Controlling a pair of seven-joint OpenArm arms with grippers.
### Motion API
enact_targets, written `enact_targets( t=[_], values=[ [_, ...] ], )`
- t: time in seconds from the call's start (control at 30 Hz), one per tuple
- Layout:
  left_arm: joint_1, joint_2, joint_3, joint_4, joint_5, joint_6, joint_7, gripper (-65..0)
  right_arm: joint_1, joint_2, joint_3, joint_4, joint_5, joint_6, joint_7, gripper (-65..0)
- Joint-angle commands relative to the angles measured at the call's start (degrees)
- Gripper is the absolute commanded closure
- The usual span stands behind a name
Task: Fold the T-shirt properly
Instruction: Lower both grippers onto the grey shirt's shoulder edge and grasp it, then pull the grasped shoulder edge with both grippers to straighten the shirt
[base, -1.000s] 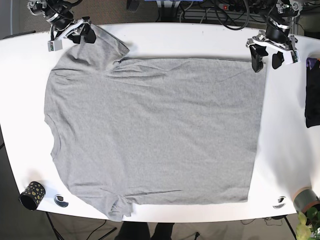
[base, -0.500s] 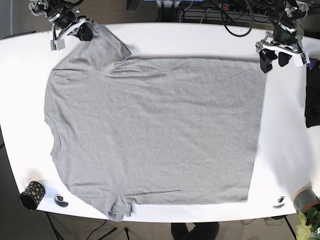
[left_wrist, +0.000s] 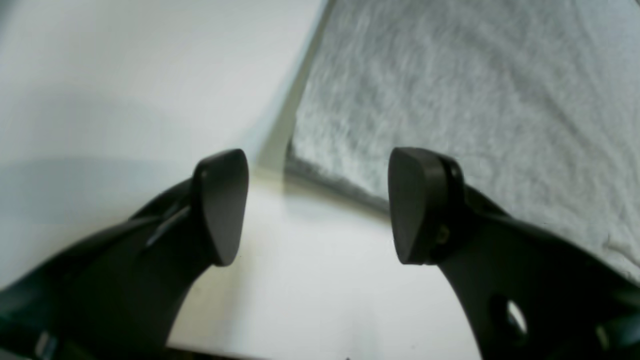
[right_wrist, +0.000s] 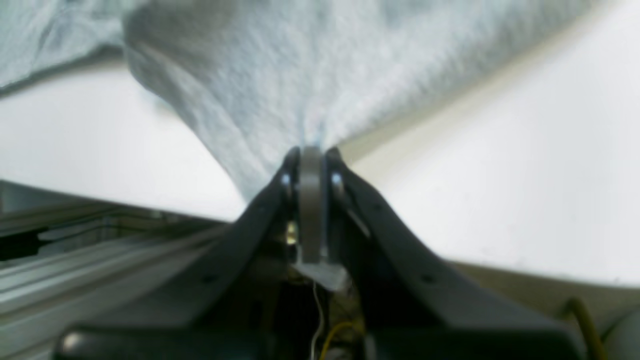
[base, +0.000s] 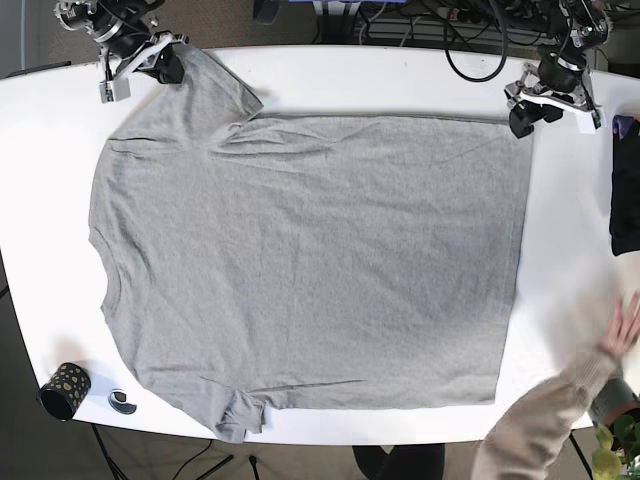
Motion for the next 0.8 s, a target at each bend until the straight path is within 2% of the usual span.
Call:
enact_targets(
  t=[0.0,0.27,0.43,0.6,0.67,0.77],
  values=[
    [-0.65,-0.47,-0.08,-0.4,-0.85,-0.31,-0.64,-40.4,-0.51,0.04,0.35,1.06,0.87,0.54,0.68,0.0],
    [-4.26,-0.56,0.01,-5.24,-0.5,-3.65,-0.38,-40.4,-0.43,-0.04,0.35,1.06,0.87,0.54,0.68,0.0],
    [-8.39,-2.41,0.53,-8.75,-0.41,-4.18,5.07,-40.3,-0.25,-0.04,0.35,1.15,0.87,0.54,0.68,0.0],
    [-10.32,-2.67,0.97,-10.25,-0.41,-4.18,6.57,-40.1,-0.16,-0.04,0.35,1.15,0.87,0.54,0.68,0.0],
    [-10.67,-2.67,2.38,-10.25,-0.41,-4.18,6.57,-37.1,-0.07,-0.04,0.35,1.15,0.87,0.54,0.68,0.0],
    [-10.67,-4.34,4.84,-10.16,-0.68,-4.18,6.57,-24.4,-0.07,-0.04,0.35,1.24,0.95,0.54,0.68,0.0]
  ],
)
